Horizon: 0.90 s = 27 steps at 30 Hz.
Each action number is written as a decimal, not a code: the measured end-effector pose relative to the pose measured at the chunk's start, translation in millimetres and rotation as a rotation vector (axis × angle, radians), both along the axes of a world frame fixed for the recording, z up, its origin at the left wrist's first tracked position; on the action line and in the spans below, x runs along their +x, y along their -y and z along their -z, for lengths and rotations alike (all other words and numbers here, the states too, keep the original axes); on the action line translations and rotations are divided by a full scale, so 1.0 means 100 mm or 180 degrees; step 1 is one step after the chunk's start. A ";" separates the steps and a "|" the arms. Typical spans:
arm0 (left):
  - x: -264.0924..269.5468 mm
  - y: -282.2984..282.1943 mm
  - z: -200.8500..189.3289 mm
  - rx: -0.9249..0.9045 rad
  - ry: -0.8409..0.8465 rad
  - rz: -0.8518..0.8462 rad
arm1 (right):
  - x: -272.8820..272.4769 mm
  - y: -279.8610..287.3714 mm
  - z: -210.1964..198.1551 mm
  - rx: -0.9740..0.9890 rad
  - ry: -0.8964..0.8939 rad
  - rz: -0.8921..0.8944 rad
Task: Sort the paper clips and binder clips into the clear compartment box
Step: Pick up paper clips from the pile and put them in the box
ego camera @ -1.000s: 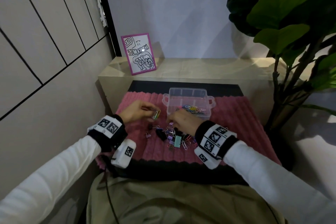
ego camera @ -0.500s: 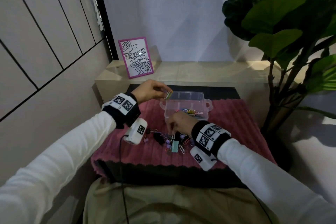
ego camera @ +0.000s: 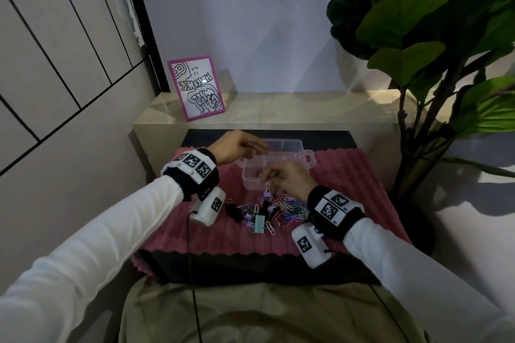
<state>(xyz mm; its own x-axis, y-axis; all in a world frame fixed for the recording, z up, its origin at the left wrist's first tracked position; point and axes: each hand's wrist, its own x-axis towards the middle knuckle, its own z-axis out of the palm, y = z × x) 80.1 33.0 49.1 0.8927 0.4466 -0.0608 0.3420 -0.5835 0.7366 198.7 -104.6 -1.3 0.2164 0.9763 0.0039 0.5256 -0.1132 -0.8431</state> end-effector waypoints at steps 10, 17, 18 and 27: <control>-0.74 0.03 0.34 0.0716 -0.0802 -0.0025 | -0.12 -0.08 -0.01 0.0030 -0.0130 -0.0175; -0.52 0.31 0.55 0.1109 -0.1137 0.0271 | 0.00 0.11 0.00 -0.0343 0.2448 -0.0966; -0.48 0.33 0.56 0.1130 -0.1256 0.0280 | 0.00 0.13 0.01 -0.0413 0.2558 -0.0994; -0.58 0.16 0.51 0.0559 -0.1224 0.0170 | 0.07 0.09 -0.12 -0.0369 0.1108 -0.0612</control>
<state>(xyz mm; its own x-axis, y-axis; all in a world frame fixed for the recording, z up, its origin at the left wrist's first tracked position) 22.5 16.6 -1.8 0.8420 0.4336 -0.3210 0.5384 -0.7132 0.4489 205.4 -113.7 10.2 0.0353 0.9971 -0.0678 0.7980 -0.0690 -0.5987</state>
